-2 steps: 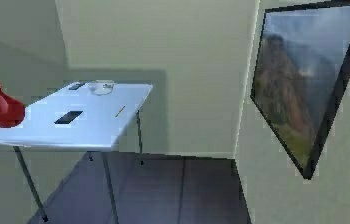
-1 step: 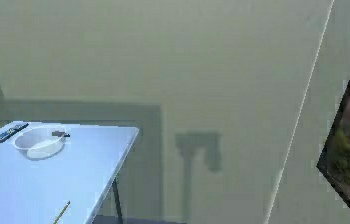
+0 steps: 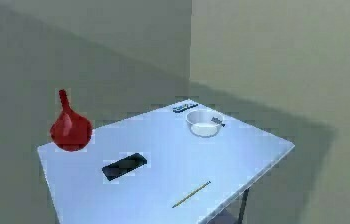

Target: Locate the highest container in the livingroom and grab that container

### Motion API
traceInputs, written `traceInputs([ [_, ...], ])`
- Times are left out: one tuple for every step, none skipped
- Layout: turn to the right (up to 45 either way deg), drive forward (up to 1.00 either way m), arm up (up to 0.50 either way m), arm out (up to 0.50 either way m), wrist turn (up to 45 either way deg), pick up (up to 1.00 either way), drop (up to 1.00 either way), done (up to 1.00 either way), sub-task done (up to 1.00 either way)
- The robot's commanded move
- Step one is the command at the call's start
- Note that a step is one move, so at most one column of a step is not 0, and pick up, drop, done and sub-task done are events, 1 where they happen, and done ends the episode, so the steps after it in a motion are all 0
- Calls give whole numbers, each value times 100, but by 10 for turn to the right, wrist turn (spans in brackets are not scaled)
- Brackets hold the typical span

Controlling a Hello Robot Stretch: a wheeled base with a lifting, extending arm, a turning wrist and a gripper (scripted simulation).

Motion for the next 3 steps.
traceInputs([
  [-450,0,0,0,0,0,0,0,0],
  [-450,0,0,0,0,0,0,0,0],
  [-240,0,0,0,0,0,0,0,0],
])
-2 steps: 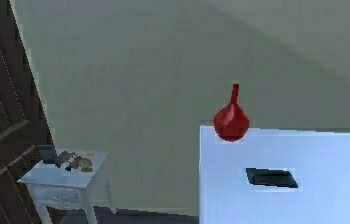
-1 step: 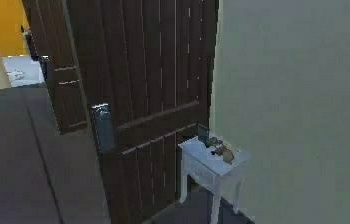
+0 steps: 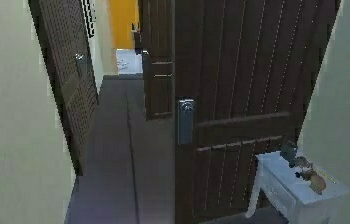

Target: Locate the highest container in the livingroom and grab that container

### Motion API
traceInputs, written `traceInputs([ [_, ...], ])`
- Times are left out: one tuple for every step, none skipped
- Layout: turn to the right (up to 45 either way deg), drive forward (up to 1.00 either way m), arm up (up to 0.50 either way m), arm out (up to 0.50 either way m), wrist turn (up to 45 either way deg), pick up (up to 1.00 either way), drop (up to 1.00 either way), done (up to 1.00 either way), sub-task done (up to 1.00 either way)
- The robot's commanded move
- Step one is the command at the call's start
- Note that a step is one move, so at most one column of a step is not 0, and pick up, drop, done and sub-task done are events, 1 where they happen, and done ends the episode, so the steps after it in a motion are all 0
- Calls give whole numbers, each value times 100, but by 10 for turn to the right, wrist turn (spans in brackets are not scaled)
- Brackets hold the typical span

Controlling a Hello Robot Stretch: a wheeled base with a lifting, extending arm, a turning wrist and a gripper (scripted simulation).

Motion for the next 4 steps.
traceInputs([
  [360,0,0,0,0,0,0,0,0],
  [0,30,0,0,0,0,0,0,0],
  [150,0,0,0,0,0,0,0,0],
  [0,25,0,0,0,0,0,0,0],
])
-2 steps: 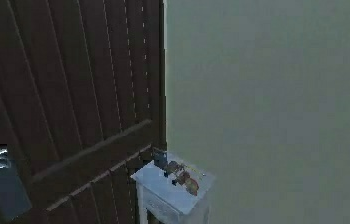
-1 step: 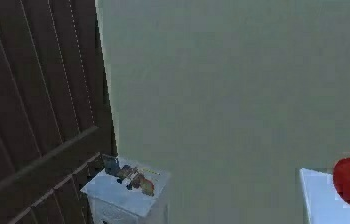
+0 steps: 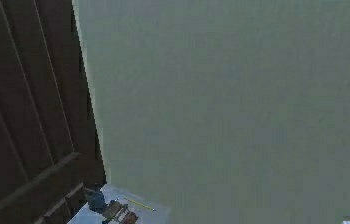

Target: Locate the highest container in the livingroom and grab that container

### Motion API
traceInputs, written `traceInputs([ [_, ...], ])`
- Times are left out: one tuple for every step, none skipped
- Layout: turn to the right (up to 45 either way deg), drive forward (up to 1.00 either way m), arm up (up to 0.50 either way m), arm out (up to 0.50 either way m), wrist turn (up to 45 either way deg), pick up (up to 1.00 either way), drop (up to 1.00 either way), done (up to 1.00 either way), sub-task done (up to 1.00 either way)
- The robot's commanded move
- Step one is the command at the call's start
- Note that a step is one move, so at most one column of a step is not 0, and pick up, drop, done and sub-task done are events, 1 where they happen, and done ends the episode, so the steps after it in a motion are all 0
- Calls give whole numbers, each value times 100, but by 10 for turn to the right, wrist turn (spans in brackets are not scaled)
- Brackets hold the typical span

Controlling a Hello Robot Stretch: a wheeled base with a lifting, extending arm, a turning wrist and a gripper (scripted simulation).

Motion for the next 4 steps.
traceInputs([
  [-240,0,0,0,0,0,0,0,0],
  [0,0,50,0,0,0,0,0,0],
  [0,0,38,0,0,0,0,0,0],
  [0,0,0,30,0,0,0,0,0],
])
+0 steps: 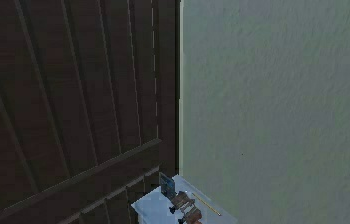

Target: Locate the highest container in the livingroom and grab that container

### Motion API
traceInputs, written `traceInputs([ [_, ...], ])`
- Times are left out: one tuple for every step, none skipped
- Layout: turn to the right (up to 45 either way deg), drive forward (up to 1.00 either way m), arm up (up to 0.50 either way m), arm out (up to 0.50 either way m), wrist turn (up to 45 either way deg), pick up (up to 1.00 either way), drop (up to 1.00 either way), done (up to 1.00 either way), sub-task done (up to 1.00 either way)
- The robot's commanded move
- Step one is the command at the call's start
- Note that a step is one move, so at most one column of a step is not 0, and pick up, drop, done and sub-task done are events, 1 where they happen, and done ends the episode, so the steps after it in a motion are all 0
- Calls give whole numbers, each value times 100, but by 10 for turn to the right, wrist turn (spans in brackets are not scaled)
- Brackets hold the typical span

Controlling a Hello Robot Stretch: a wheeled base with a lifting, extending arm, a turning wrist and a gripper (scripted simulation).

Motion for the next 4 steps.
traceInputs([
  [0,0,0,0,450,0,0,0,0],
  [0,0,0,0,450,0,0,0,0],
  [0,0,0,0,450,0,0,0,0],
  [0,0,0,0,360,0,0,0,0],
])
